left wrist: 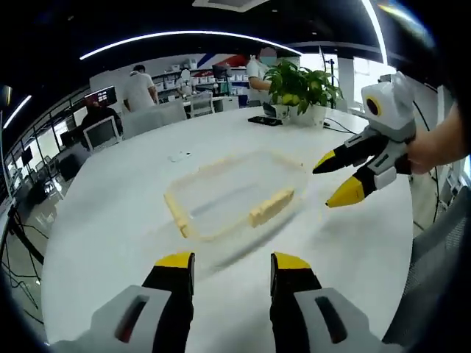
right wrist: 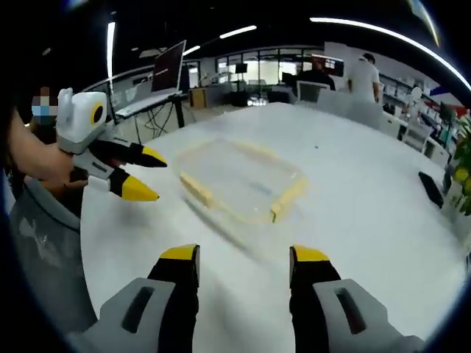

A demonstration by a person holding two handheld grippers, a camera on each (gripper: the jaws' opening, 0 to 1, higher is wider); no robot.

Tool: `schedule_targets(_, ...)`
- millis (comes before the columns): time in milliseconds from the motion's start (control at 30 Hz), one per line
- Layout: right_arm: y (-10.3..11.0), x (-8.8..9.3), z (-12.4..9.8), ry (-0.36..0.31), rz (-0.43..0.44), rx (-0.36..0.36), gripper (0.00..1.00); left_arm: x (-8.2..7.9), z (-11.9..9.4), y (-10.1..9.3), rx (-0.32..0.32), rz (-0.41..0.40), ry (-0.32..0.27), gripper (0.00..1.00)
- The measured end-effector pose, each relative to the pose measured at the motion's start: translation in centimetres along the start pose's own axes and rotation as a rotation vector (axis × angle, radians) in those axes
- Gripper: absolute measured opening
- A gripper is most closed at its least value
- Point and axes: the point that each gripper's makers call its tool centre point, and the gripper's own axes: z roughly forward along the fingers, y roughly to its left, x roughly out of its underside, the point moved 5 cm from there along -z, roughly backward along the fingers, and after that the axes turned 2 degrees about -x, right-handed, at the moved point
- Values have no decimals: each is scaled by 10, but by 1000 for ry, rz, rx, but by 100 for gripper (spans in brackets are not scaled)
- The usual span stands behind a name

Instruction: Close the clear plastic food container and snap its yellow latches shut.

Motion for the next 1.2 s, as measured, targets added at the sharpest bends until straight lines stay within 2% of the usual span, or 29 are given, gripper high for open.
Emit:
schedule_targets(133, 8, 1, -19, -26, 22, 11, 49, 5, -28, 4, -39, -69, -18, 37)
schedule_targets(300, 18, 5, -37, -54, 50, 48, 53, 7, -57, 10, -95, -236, -56, 38)
schedule_targets(367, 23, 5, -44, -71, 69, 64, 56, 7, -66, 10, -108, -278, -66, 39)
schedule_targets(533, 33, 1, -61, -114, 92, 87, 58, 12, -90, 4, -135, -302, -76, 39)
schedule_targets(767, 34, 4, -83, -147, 154, 137, 59, 22, -114, -14, -140, -292, -75, 40)
schedule_targets(1000, 51, 11, -107, -182, 233, 170, 65, 26, -141, -16, -178, -314, -106, 40)
schedule_targets(1100, 59, 13, -113, -189, 232, 173, 66, 26, -149, -16, -191, -321, -120, 40)
schedule_targets(1200, 61, 11, -116, -198, 229, 182, 66, 20, -154, -13, -208, -323, -156, 40)
